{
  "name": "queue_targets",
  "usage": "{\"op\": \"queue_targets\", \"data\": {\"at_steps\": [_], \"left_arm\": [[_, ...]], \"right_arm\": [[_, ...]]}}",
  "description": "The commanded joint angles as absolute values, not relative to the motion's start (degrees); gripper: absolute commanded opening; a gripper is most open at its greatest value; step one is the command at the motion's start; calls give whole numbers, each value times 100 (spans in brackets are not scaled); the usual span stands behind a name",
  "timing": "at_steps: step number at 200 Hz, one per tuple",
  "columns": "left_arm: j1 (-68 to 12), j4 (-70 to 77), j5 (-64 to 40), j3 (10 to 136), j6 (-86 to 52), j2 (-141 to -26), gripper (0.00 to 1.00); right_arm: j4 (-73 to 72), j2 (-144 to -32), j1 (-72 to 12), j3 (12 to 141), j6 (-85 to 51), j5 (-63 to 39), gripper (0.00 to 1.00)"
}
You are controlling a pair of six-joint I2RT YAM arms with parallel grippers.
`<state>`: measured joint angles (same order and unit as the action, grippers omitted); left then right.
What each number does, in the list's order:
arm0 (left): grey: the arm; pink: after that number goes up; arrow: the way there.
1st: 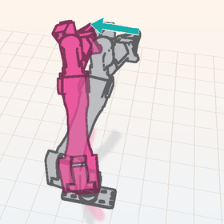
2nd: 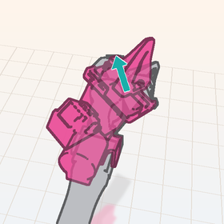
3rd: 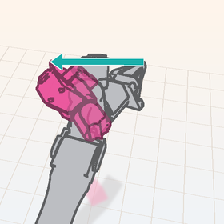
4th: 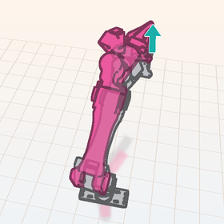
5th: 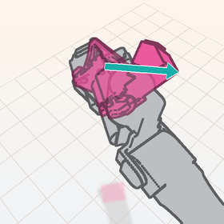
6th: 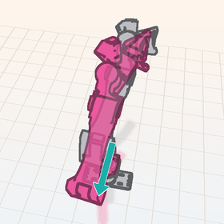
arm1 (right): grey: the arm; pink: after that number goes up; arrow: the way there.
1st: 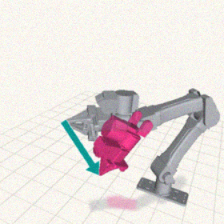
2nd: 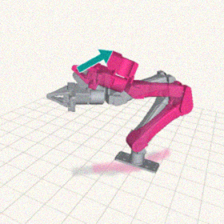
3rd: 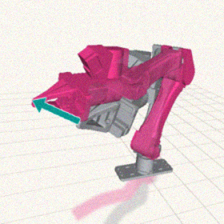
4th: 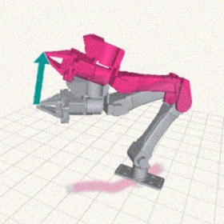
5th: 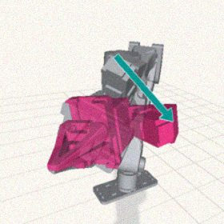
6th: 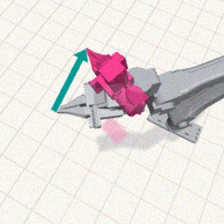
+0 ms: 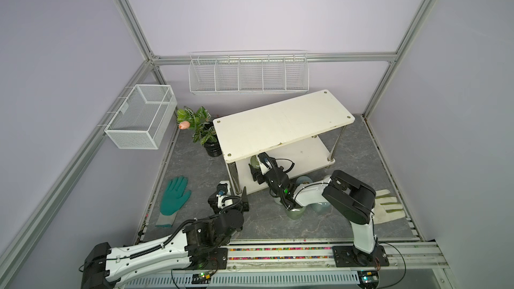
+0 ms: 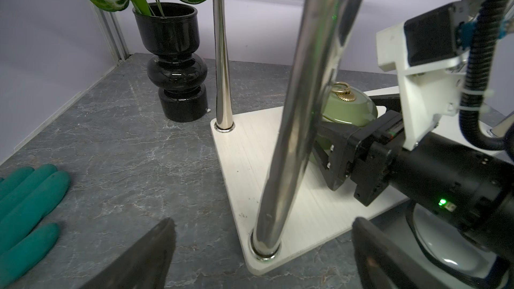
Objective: Remove the tea canisters from the shelf
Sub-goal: Pick up the tea canister from the shelf.
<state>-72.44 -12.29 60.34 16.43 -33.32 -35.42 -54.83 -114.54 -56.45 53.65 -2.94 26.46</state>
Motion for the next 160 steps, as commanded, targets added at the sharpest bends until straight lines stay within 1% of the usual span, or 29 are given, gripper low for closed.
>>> {"op": "queue_targets", "data": {"at_steps": [1,160], "left_arm": [[-7272,-1222,6082,1555,-3304,-3524,100],[-7273,-1195,6100,1530,-3286,-3496,100]], "right_arm": [[-5687,-11310,-5650,5261,-209,2488,65],[-5443,-10143,-6089,4539,149,2496,64]]}}
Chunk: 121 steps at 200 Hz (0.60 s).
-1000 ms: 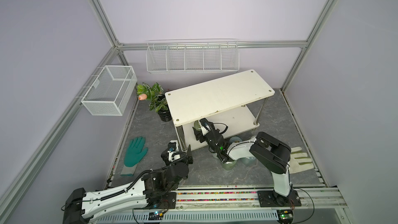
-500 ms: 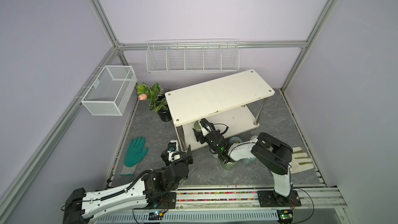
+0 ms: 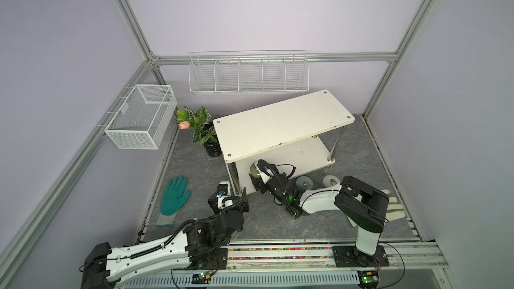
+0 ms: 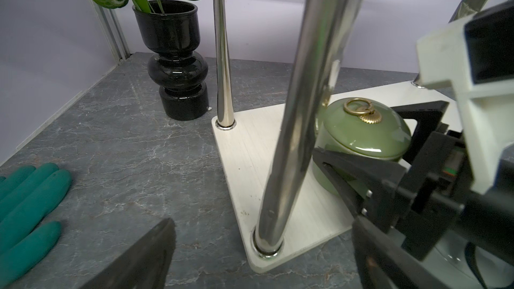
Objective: Remove the tea canisters from the shelf
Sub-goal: Pick up the tea canister from the shelf.
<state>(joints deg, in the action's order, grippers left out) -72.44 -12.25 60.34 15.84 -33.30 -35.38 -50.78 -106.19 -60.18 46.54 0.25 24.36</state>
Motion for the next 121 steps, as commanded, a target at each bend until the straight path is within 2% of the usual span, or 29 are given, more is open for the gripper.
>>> {"op": "queue_targets", "data": {"at_steps": [1,121], "left_arm": [[-7271,-1195,6100,1530,-3282,-3493,100],[-7275,-1205,6152,1417,-3271,-3132,100]], "right_arm": [[-5446,-10134,-6090,4533,154,2492,64],[-4917,-9183,-6597,3902,91,2531,65]]}}
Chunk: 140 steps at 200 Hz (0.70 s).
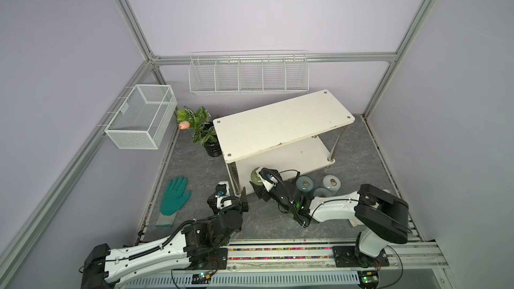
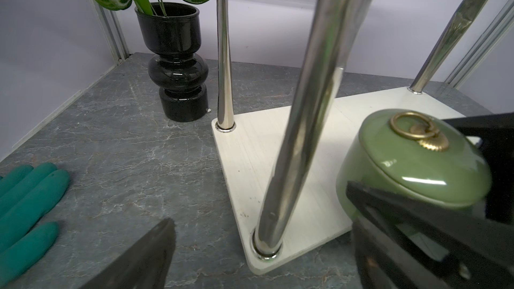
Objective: Remove the tea canisters from the shelf
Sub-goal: Pick up the tea canister from the shelf, then place the tea canister at the center of the board.
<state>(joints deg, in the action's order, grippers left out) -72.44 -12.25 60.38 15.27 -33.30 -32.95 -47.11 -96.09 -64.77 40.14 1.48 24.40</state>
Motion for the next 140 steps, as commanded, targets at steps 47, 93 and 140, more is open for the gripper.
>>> {"op": "queue_targets", "data": {"at_steps": [47,93,140], "left_arm": [[-7269,-1186,6152,1411,-3243,-3129,100],[-7271,-1185,6145,1406,-3243,-3107,100],[-7269,-1122,6108,1380,-3182,-3104,100]], "right_arm": [[-4406,-8852,-6996,3705,40,2663,65],[-4089,-8583,-7241,3478,-227,2536,65],[-4109,-8721,-7291,3446,-538,2194,65]]}}
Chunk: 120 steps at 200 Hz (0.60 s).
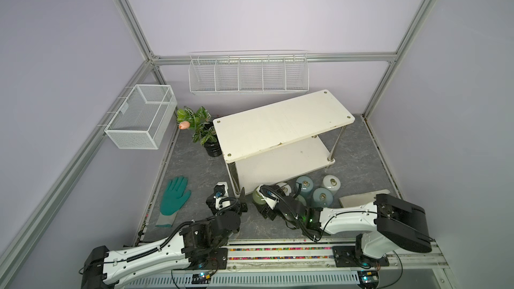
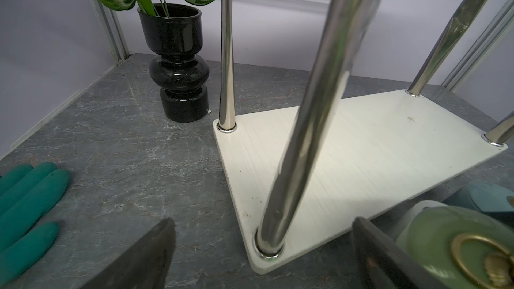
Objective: Remove the tea canisters from the shelf
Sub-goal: Place the tea canister at the center of the board.
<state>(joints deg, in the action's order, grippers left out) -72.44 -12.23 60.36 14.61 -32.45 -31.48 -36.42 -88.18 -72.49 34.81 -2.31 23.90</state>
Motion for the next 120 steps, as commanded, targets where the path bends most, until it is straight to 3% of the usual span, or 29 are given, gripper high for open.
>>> {"op": "queue_targets", "data": {"at_steps": [1,120], "left_arm": [[-7273,-1123,6108,1384,-3182,-3099,100],[-7275,-1151,6102,1406,-3208,-3164,100]], "right_arm": [[-4120,-8729,-7293,3445,-555,2191,65],[-4759,-9905,-7418,3419,-1081,1933,67]]}}
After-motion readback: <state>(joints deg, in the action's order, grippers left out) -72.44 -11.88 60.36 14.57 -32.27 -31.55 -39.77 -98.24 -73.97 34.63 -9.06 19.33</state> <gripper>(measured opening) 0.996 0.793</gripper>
